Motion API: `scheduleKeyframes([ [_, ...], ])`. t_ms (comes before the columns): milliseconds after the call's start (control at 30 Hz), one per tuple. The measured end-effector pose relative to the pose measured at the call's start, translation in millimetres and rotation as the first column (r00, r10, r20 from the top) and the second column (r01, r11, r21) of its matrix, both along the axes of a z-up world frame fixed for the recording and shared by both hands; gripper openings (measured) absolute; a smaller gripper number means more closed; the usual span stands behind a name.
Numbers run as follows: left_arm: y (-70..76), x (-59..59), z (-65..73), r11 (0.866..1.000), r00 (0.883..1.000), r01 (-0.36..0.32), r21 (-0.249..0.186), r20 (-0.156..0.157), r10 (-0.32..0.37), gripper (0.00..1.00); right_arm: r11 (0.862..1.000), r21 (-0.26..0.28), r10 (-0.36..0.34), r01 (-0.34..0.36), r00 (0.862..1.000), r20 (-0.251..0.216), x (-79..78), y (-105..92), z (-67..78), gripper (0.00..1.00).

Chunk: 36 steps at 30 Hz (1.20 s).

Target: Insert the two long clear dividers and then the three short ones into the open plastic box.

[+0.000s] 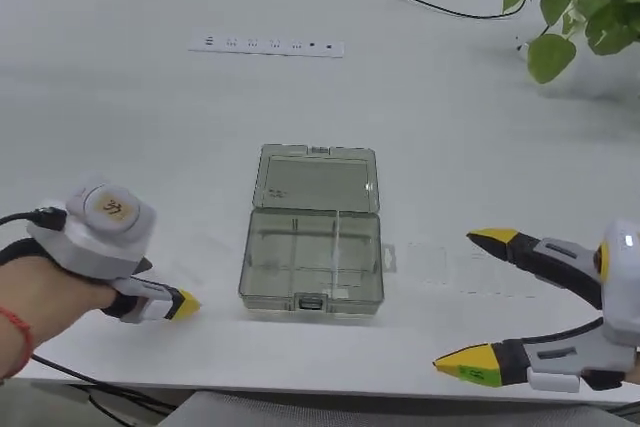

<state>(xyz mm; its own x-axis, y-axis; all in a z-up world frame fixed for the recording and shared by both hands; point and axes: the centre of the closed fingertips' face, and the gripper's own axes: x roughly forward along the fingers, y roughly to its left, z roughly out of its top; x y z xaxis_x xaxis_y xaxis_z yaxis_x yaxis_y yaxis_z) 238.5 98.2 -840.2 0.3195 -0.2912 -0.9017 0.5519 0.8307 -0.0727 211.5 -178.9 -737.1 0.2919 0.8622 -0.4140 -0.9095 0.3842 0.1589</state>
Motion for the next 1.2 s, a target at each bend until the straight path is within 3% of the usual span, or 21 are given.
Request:
scheduleKeyframes([
  [133,2.4,-1.2,-5.3,1.000,1.000,-0.012,0.023,-0.020,0.012,0.46,1.000,0.006,-0.003,0.003,1.000,0.002,1.3,0.0,0.4,0.96],
  [233,2.2,-0.1,-3.9,0.999,1.000,-0.010,0.033,-0.019,0.011,0.44,1.000,0.003,-0.002,0.002,1.000,0.001,0.8,-0.4,0.0,0.95],
  [300,5.4,0.3,-5.2,0.997,1.000,0.015,0.079,-0.020,-0.014,0.41,1.000,0.004,-0.003,0.003,1.000,0.003,0.9,-0.9,0.3,0.95],
  [500,5.0,2.6,-6.8,0.994,0.999,-0.004,0.112,-0.038,0.008,0.38,1.000,0.013,-0.016,0.016,1.000,0.009,3.6,-2.1,4.2,0.94],
  [800,5.1,4.4,-7.9,0.993,0.999,0.005,0.115,-0.051,0.001,0.32,1.000,0.008,-0.019,0.019,1.000,0.011,3.9,-2.9,3.7,0.93],
  [1200,4.7,2.4,-5.4,0.997,0.998,-0.003,0.072,-0.069,0.008,0.31,1.000,-0.006,-0.009,0.009,1.000,0.010,0.8,-1.9,1.6,0.93],
])
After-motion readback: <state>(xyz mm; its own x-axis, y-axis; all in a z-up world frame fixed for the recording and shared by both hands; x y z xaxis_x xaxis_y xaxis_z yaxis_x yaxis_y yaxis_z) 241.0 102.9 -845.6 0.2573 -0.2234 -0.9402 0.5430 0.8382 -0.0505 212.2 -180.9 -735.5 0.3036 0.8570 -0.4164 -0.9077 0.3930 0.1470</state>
